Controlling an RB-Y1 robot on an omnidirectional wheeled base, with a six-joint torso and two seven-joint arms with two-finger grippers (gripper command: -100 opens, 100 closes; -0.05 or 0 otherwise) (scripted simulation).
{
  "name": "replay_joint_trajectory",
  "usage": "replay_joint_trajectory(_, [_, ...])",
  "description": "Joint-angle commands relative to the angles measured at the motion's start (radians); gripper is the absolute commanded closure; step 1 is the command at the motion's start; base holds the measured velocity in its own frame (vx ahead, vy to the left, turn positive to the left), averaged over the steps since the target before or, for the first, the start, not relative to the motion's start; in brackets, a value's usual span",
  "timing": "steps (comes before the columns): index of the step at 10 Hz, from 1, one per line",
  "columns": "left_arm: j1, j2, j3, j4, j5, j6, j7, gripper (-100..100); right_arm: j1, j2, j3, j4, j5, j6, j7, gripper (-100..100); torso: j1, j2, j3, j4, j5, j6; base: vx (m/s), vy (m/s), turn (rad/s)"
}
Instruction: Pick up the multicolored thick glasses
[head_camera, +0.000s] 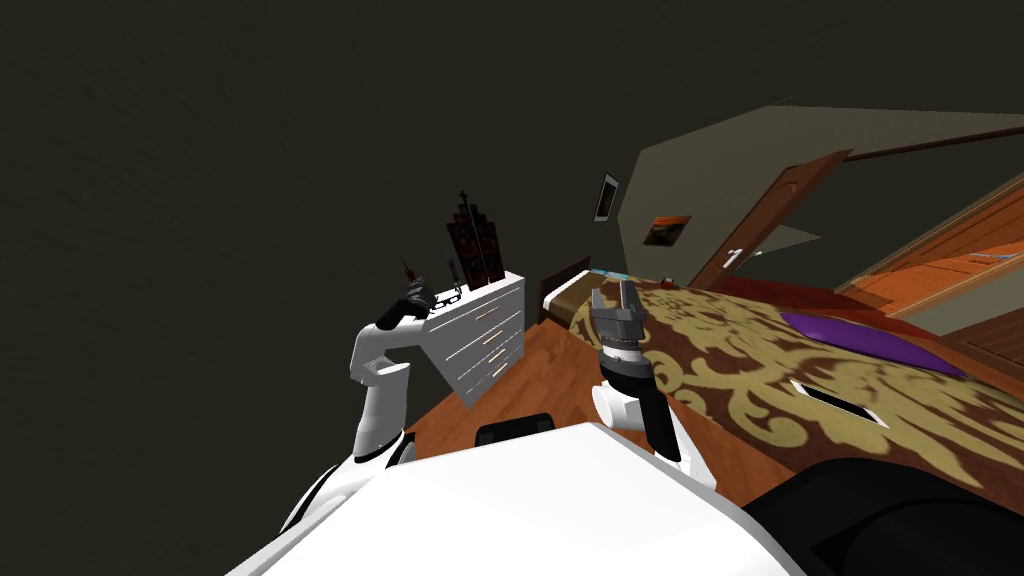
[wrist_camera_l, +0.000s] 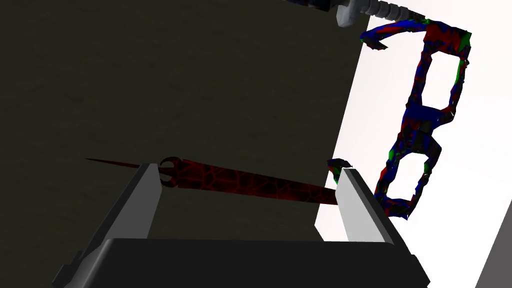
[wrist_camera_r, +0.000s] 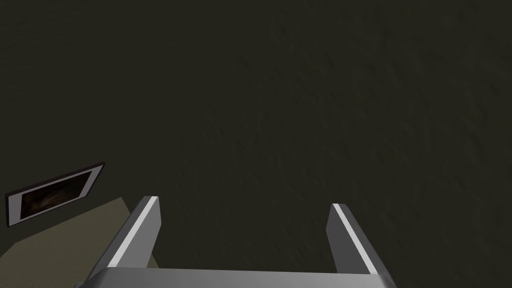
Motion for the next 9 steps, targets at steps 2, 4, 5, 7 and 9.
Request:
replay_joint_trajectory(2, [-0.043,-0.001,0.003,0.012,-0.007,0.074,0.013,-100,0.000,0.000,0.000,0.000,0.000,0.000,0.000,0,0.000,-0.001,0.000,0.000,0.000,0.000,0.016,-0.001,0.020])
replay_joint_trajectory(4, [-0.086,-0.002,0.007,0.026,-0.013,0.123,0.024,-100,0.000,0.000,0.000,0.000,0.000,0.000,0.000,0,0.000,0.000,0.000,0.000,0.000,0.000,0.011,-0.001,0.012])
replay_joint_trajectory(5, [-0.086,-0.002,0.007,0.026,-0.013,0.152,0.024,-100,0.000,0.000,0.000,0.000,0.000,0.000,0.000,0,0.000,-0.001,0.000,0.000,0.000,0.000,0.018,0.000,0.016])
replay_joint_trajectory(7, [-0.127,-0.003,0.009,0.040,-0.018,0.211,0.033,-100,0.000,0.000,0.000,0.000,0.000,0.000,0.000,0,0.000,-0.001,-0.001,0.000,0.000,0.000,0.026,0.001,0.025])
replay_joint_trajectory(9, [-0.166,-0.004,0.011,0.055,-0.022,0.265,0.042,-100,0.000,0.000,0.000,0.000,0.000,0.000,0.000,0,0.000,-0.001,0.000,0.000,0.000,0.000,0.019,0.004,0.021])
